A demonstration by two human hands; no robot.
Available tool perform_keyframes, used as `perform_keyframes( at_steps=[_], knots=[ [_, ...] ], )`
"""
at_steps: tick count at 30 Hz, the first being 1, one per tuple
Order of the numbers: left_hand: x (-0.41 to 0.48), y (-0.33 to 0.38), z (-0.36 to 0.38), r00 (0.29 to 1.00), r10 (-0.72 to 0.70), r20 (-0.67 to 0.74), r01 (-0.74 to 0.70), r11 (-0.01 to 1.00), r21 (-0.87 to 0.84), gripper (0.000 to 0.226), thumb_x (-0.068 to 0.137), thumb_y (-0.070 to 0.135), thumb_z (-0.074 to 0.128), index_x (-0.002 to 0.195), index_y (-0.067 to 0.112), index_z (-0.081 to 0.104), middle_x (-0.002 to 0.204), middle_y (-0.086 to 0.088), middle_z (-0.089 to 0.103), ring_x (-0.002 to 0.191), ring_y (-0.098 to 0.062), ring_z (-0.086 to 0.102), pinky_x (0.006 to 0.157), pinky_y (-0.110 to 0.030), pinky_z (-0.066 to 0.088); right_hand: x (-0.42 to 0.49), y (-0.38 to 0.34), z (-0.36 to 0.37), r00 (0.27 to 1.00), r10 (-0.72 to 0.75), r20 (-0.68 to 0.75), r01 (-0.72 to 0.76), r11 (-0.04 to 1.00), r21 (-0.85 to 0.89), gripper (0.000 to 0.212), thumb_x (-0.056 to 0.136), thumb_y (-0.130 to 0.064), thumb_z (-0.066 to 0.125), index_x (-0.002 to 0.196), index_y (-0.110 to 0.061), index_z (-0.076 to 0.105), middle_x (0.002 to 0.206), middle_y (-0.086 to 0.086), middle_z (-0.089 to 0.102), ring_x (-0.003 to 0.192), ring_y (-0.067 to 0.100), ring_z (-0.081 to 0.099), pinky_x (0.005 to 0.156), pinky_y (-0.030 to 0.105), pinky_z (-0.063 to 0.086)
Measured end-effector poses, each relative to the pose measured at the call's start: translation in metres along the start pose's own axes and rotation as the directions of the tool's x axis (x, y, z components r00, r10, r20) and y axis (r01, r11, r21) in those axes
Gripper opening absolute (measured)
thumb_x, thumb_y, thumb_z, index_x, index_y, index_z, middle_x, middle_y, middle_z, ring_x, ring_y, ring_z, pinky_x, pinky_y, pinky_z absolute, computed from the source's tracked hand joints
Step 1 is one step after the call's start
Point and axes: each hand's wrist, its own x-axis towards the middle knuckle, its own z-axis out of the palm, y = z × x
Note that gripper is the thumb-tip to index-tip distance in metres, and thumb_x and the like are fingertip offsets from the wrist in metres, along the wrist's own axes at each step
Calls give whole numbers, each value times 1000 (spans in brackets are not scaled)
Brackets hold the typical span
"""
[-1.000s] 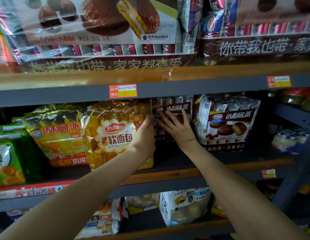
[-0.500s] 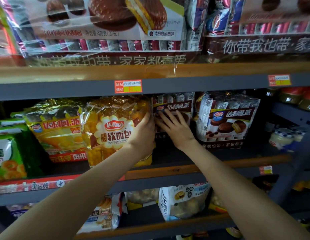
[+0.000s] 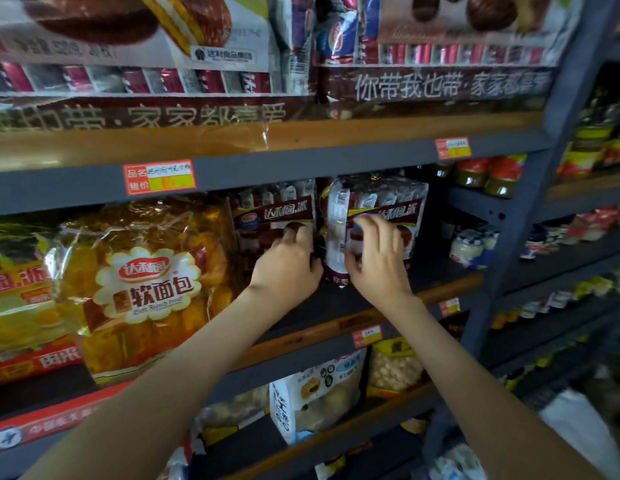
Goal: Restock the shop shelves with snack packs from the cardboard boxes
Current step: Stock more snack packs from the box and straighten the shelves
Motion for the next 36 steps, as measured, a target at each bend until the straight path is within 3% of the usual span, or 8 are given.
perform_keyframes(
  at_steps=[2,5,8,13,17,24,33,36],
  knots=[
    [10,9,7,989,-128,69,143,941,-307,53,93,32,58,134,6,37,119,-16,59,109,-34,59,80,-33,45,-1,14,-4,980,195,26,-195,981,20,79,77,-29,75,139,-6,33,138,22,40,126,36,36,103,52,37],
    [27,14,23,955,-226,192,296,782,-548,68,89,37,64,142,8,32,127,-11,57,117,-28,54,80,-23,38,0,39,-6,903,374,212,-393,918,52,109,73,-41,78,152,-11,10,154,23,15,140,41,17,111,54,24],
    [42,20,44,950,-233,206,311,675,-669,72,86,38,68,144,15,31,130,-7,57,117,-25,55,83,-25,40,3,55,-3,880,331,341,-361,932,27,121,70,-49,78,152,-16,-6,158,22,-4,144,42,0,114,54,17],
    [56,38,64,951,-282,129,282,613,-738,68,82,27,75,137,19,36,111,9,57,99,-8,56,75,-18,44,4,68,5,901,254,351,-276,961,13,127,69,-52,78,147,-23,-17,158,21,-8,145,42,-3,111,55,25],
    [71,46,76,931,-274,242,344,433,-833,66,76,23,80,132,14,47,118,-1,67,104,-13,65,87,-29,54,-1,81,8,921,189,341,-214,976,37,125,69,-45,81,149,-27,-14,158,20,-6,144,43,2,106,58,31],
    [84,65,84,944,-265,199,304,454,-838,42,80,13,76,121,16,62,111,-2,71,104,-18,67,96,-45,51,0,114,14,922,86,377,-138,984,114,117,76,-35,78,149,-28,-12,159,19,-7,145,41,-2,112,54,22],
    [83,86,88,939,-298,173,297,445,-845,47,79,18,78,123,14,60,112,-1,71,102,-14,68,93,-38,54,1,127,9,925,92,368,-137,985,100,119,71,-30,83,151,-21,-5,158,22,0,145,42,5,107,58,30],
    [78,85,91,919,-351,179,338,468,-816,72,72,42,82,132,17,49,117,0,68,106,-14,66,92,-42,54,-2,119,6,926,118,359,-153,986,69,121,69,-27,83,152,-19,-5,159,19,-1,146,39,3,110,60,20]
  ],
)
